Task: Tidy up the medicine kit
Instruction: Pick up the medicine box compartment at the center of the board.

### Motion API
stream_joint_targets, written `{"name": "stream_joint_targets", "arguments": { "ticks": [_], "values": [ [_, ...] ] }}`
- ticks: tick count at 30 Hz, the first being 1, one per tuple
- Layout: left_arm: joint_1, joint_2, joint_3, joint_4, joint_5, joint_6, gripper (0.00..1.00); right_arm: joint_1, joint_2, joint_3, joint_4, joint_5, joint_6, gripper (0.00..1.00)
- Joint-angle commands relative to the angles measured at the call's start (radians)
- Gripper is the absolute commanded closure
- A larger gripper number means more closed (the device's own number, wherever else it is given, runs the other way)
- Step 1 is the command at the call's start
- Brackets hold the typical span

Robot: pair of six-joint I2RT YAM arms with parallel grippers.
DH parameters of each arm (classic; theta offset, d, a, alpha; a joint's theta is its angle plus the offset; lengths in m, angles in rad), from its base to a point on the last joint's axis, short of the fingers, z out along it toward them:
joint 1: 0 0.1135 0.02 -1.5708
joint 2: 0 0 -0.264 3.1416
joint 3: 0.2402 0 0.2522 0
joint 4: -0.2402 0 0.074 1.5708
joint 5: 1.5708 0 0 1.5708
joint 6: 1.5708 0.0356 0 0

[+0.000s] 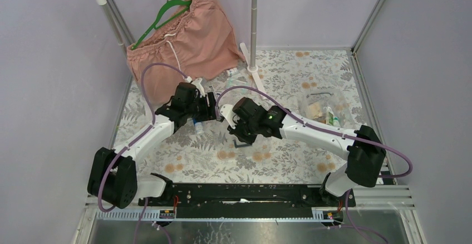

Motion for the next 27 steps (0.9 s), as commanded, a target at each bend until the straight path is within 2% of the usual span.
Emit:
{"name": "stream_joint_targets", "arguments": {
  "ticks": [1, 8, 16, 17, 22, 27],
  "values": [
    [-0.004, 0.02, 0.018, 0.048, -0.024, 0.008, 0.39, 0.012, -0.036, 0.014, -0.007, -0.015, -0.025, 0.95],
    [-0.003, 0.017, 0.02, 0.048, -0.008, 0.024, 0.61, 0.018, -0.028, 0.016, -0.011, -0.007, -0.024, 0.92],
    [-0.003, 0.0, 0.009, 0.06, 0.006, 0.012, 0.91, 0.018, -0.052, -0.008, 0.037, 0.019, -0.005, 0.84],
    [-0.003, -0.002, 0.01, 0.061, 0.005, 0.011, 0.93, 0.019, -0.058, -0.014, 0.047, 0.027, 0.003, 0.81],
    [-0.003, 0.001, 0.018, 0.056, -0.002, 0.009, 0.95, 0.019, -0.109, -0.04, 0.103, 0.064, 0.072, 0.53],
    [-0.003, 0.006, 0.022, 0.049, -0.022, 0.012, 0.96, 0.019, -0.221, -0.078, 0.221, 0.143, 0.221, 0.36]
  ]
}}
